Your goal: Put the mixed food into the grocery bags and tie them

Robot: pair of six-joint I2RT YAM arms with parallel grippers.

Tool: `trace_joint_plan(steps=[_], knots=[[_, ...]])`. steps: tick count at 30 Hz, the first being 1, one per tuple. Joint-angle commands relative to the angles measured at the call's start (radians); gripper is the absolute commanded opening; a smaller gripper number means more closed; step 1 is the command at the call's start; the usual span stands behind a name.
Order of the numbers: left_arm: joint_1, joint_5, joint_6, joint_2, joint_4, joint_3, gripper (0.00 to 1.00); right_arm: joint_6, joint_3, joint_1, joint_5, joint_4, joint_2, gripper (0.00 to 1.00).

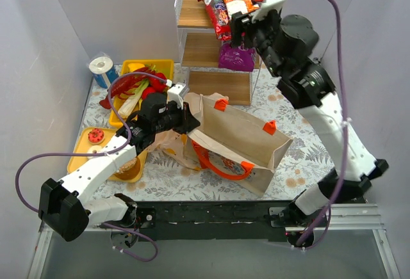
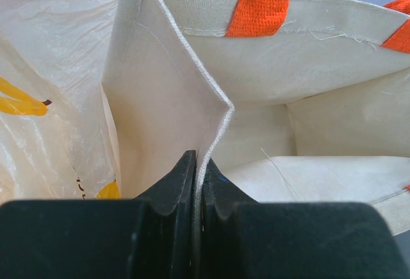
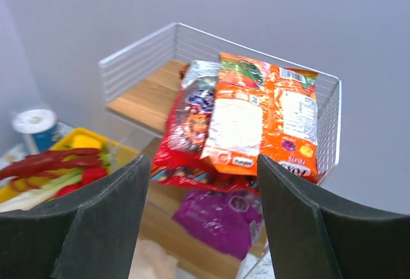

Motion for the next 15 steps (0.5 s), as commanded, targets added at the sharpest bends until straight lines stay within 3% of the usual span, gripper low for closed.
trace_joint_plan(steps=[1,11,15], knots=[[-0.001,-0.021,0.022,-0.026,-0.010,-0.024,0.00,-0.085,0.073,-0.083,-0.052,0.099,0.112,0.74],[-0.001,-0.025,0.028,-0.058,-0.011,-0.031,0.00,-0.151,0.096,-0.149,-0.079,0.148,0.225,0.82],[-0.001,-0.025,0.027,-0.061,-0.011,-0.034,0.00,-0.151,0.066,-0.152,-0.063,0.171,0.213,0.69]])
